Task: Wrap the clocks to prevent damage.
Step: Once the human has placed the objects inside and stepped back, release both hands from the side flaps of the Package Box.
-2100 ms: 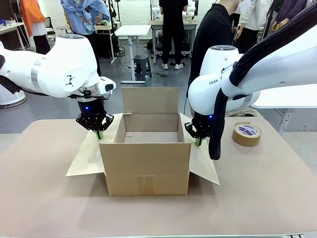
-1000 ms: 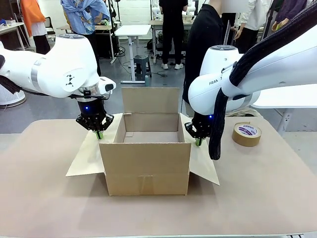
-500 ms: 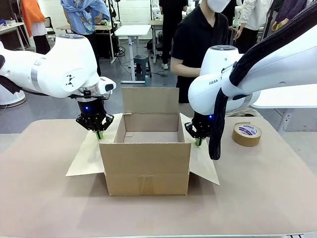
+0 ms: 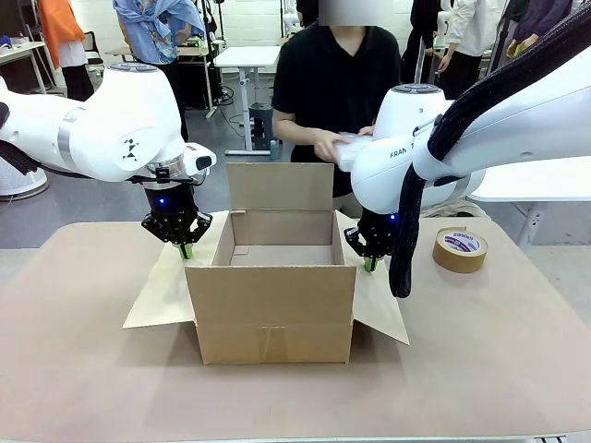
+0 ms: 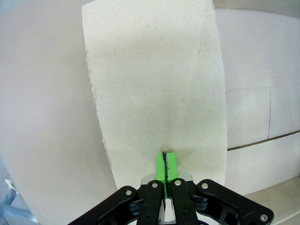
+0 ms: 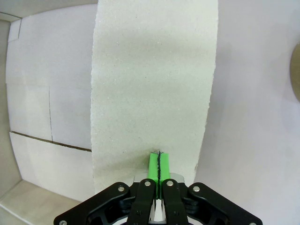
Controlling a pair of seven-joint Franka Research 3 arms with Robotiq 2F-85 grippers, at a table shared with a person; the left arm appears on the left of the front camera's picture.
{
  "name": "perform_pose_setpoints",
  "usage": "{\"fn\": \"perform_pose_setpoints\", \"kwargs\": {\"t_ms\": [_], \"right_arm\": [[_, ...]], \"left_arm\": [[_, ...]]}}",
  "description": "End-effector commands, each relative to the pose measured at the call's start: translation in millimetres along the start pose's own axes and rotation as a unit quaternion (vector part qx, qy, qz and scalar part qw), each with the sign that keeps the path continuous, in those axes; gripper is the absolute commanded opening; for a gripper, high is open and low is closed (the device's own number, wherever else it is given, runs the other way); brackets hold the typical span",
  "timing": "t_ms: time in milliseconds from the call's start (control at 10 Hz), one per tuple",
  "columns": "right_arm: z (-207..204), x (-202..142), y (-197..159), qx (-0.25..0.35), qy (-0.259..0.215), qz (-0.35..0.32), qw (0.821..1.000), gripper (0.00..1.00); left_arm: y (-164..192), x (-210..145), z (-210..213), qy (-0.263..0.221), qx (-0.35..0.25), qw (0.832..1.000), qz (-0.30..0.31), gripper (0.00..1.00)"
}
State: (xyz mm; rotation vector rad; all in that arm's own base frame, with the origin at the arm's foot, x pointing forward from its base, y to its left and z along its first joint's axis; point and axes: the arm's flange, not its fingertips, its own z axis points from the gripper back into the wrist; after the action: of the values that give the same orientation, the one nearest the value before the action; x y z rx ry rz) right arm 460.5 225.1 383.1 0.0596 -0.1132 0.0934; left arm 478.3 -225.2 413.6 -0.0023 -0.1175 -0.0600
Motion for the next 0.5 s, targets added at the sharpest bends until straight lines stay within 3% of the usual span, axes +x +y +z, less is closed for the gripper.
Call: {"fn": "perform_pose_setpoints", "kwargs": {"t_ms": [0, 400], "right_arm": [[-2.1, -0.7, 0.5, -0.004, 0.002, 0.003, 1.000, 0.01], [-2.1, -0.7, 0.5, -0.004, 0.002, 0.003, 1.000, 0.01]], "left_arm": [[0.5, 0.1, -0.1, -0.001, 0.002, 1.000, 0.000, 0.00], [0.5, 0.1, -0.1, -0.001, 0.002, 1.000, 0.000, 0.00]]}}
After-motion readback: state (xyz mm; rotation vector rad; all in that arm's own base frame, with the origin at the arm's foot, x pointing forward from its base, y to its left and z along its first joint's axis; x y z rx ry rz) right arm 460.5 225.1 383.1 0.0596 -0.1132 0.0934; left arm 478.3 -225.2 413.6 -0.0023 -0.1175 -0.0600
